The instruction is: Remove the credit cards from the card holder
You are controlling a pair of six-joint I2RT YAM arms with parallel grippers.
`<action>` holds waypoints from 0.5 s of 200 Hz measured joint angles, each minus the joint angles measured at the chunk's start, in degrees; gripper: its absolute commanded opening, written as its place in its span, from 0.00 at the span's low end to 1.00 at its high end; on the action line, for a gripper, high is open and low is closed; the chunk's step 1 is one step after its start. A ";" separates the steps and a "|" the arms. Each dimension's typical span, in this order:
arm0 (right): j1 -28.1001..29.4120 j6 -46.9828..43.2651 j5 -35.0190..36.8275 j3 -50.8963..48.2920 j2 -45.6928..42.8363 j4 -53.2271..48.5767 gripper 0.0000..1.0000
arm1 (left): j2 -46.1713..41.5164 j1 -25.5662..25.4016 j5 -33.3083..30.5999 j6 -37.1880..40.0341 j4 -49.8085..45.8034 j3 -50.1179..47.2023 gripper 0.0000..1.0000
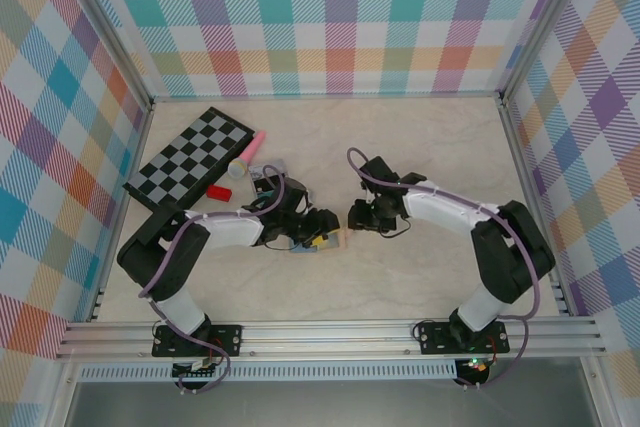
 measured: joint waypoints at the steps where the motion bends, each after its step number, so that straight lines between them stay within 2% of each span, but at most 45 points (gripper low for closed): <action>1: 0.00 0.04 0.00 0.00 -0.11 0.02 0.38 | 0.04 0.00 -0.02 0.02 0.00 0.02 0.46; 30: 0.02 -0.13 -2.86 0.00 -0.61 1.05 0.25 | 1.11 -0.24 -1.22 0.37 -1.11 0.81 0.40; 63: 1.16 -0.24 -7.89 0.00 1.03 3.85 0.18 | 2.40 -0.26 -2.23 0.31 -1.97 1.09 0.33; 100: 3.06 0.46 -9.97 0.68 5.38 5.42 0.08 | 2.75 -0.26 -3.02 0.13 -2.40 1.07 0.22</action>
